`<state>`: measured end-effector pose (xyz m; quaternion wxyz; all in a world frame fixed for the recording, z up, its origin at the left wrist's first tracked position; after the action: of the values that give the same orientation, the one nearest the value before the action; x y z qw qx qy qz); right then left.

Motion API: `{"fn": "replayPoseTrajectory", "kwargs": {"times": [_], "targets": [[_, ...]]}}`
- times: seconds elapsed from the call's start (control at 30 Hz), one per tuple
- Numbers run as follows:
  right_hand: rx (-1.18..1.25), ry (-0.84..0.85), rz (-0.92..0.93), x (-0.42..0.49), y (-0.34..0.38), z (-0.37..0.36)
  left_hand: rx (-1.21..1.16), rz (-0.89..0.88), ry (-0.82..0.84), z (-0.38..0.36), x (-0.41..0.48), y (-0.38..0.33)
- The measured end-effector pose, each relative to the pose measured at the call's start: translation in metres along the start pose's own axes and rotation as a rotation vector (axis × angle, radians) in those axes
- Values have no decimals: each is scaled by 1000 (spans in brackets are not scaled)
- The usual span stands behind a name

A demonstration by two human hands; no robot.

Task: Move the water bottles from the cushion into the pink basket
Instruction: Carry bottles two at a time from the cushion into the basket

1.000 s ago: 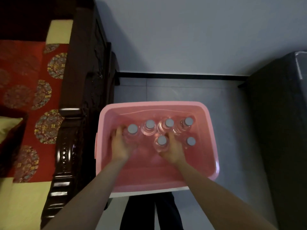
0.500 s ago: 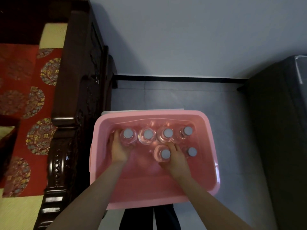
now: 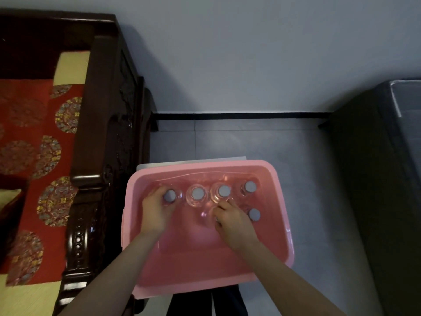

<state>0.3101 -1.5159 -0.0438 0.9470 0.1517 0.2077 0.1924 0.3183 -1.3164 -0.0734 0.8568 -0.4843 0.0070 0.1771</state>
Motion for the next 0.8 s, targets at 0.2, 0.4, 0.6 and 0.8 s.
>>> {"fn": "replayPoseTrajectory", "kwargs": {"times": [0.2,0.4,0.6,0.8], "targets": [[-29,-18,-20,-5,-12,2,-5,15,-43,-5,-3,-2],[-7,-19,-31,-3,-11,0,26,-9,-6,-8,-2,-3],[54,-90,-78,-10,-20,34,140,-27,204,1,4,-16],[145,-401,-134,-19,-23,117,104,-94,138,56,19,-93]]}}
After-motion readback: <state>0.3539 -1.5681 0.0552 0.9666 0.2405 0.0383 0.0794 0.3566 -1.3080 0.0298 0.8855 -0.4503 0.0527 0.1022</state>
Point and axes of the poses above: each hand's wrist, its own x-axis towards the middle knuckle, its own z-axis out of the back of the hand, y = z × x, the point moved 4 cm from there along x, towards the middle knuckle
